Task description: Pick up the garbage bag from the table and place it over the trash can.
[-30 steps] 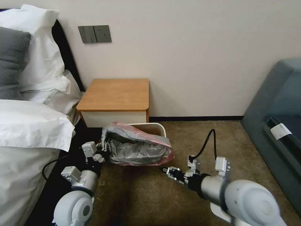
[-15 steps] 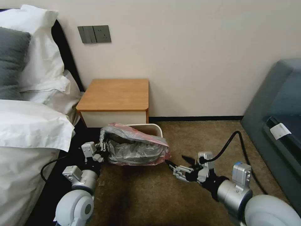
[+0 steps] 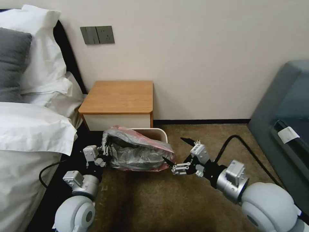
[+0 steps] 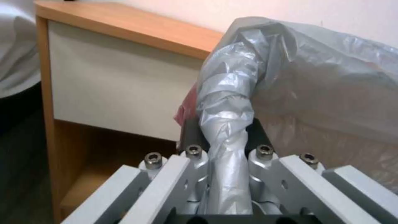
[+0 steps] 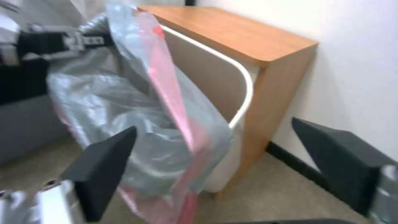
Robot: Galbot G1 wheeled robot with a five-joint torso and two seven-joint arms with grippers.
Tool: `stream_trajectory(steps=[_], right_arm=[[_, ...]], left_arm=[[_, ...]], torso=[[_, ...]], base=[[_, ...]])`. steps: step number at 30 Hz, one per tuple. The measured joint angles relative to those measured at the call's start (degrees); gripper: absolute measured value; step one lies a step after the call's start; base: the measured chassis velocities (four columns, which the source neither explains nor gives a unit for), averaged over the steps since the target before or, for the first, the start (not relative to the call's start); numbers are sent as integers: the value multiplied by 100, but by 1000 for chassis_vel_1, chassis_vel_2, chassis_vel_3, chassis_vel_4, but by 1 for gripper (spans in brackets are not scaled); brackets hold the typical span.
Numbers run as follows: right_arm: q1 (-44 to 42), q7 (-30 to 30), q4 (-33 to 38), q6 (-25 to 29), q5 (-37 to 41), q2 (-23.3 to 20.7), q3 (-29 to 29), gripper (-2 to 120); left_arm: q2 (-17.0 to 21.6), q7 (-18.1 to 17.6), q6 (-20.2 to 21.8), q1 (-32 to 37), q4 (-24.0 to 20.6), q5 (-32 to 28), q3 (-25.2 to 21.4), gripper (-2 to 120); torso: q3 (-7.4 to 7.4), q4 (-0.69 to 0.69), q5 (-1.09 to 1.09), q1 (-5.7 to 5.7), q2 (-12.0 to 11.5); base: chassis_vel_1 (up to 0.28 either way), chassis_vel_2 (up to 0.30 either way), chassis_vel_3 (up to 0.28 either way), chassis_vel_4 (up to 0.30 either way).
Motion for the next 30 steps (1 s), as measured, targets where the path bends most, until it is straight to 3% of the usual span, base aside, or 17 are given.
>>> stream_trajectory(steps=[9, 12, 15, 18, 20, 26, 30], right_arm=[[-67, 137, -153, 318, -549, 78, -67, 60], [-85, 129, -172, 389, -561, 79, -66, 53], [-122, 148, -165, 433, -327, 107, -61, 35], [-134, 164, -159, 494, -299, 111, -66, 28], [-164, 156, -146, 592, -286, 108, -70, 17], [-161, 214, -160, 679, -146, 103, -68, 1], [-13, 425, -230, 615, 339, 72, -5, 0]], left_arm=[[-30, 60, 0, 100, -62, 90, 44, 7], [-31, 67, 0, 111, -85, 91, 44, 7], [-31, 78, 10, 131, -101, 91, 28, 7], [-30, 78, 18, 148, -101, 91, 16, 7], [-30, 84, 24, 174, -112, 91, 4, 7], [-30, 100, 25, 207, -146, 91, -2, 7], [-31, 184, -63, 254, -150, 109, -19, 7]], torso=[[0, 0, 0, 0, 0], [0, 0, 0, 0, 1], [0, 0, 0, 0, 0], [0, 0, 0, 0, 0], [0, 0, 0, 0, 0], [0, 0, 0, 0, 0], [0, 0, 0, 0, 0]], base=[[0, 0, 0, 0], [0, 0, 0, 0], [0, 0, 0, 0], [0, 0, 0, 0], [0, 0, 0, 0], [0, 0, 0, 0], [0, 0, 0, 0]])
